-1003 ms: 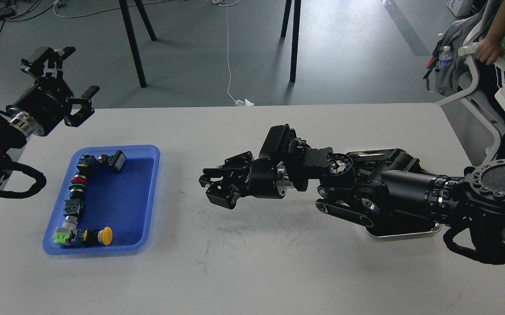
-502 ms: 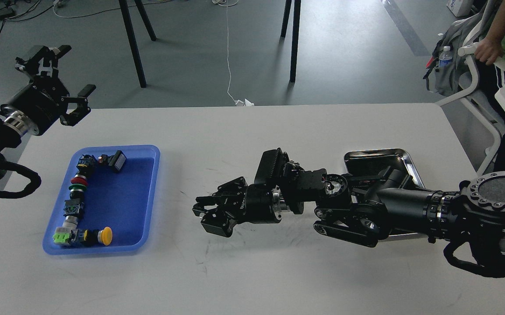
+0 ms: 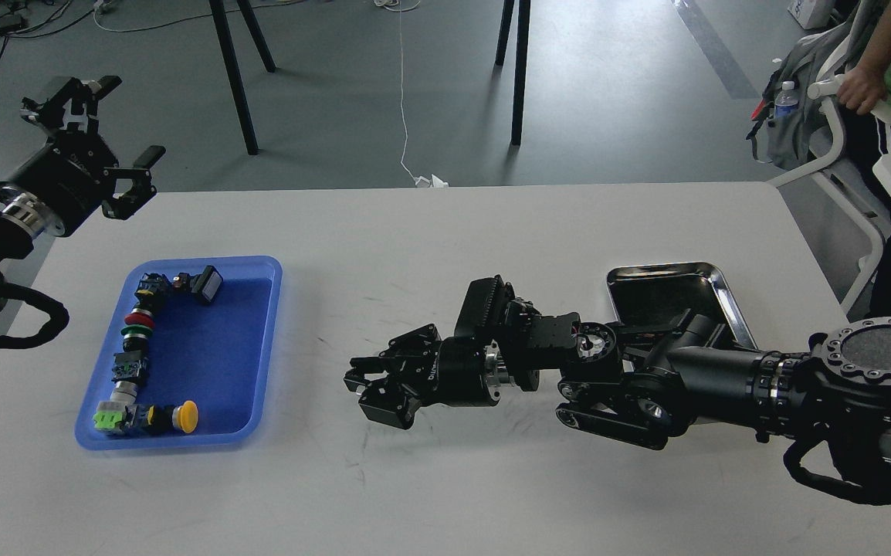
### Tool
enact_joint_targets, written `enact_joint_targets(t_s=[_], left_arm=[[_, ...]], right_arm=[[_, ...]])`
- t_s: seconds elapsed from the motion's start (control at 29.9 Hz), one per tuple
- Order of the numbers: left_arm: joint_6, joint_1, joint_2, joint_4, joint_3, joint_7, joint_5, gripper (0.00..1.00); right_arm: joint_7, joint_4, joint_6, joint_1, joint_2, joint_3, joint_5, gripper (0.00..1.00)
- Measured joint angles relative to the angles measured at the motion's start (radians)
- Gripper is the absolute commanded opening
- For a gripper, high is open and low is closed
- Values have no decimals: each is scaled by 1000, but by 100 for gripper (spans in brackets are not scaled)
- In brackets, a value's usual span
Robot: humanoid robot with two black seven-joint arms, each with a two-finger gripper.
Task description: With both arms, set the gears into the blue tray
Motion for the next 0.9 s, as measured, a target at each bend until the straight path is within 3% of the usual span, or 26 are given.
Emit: enact_joint_targets(t_s=[0.4, 0.5, 0.67, 0.9], left_arm=[[-2, 1, 9, -3, 0, 0, 0, 99], [0, 2, 9, -3, 0, -2, 0, 99], [4, 6, 0, -1, -4, -26, 0, 99], [-13, 6, 2, -1, -11, -38, -13, 99]], right_arm=[[0, 1, 11, 1, 0, 1, 11, 54], [0, -3, 11, 1, 0, 8, 18, 64], [0, -13, 11, 3, 0, 51, 31, 70], [0, -18, 13, 10, 0, 100, 73, 70]])
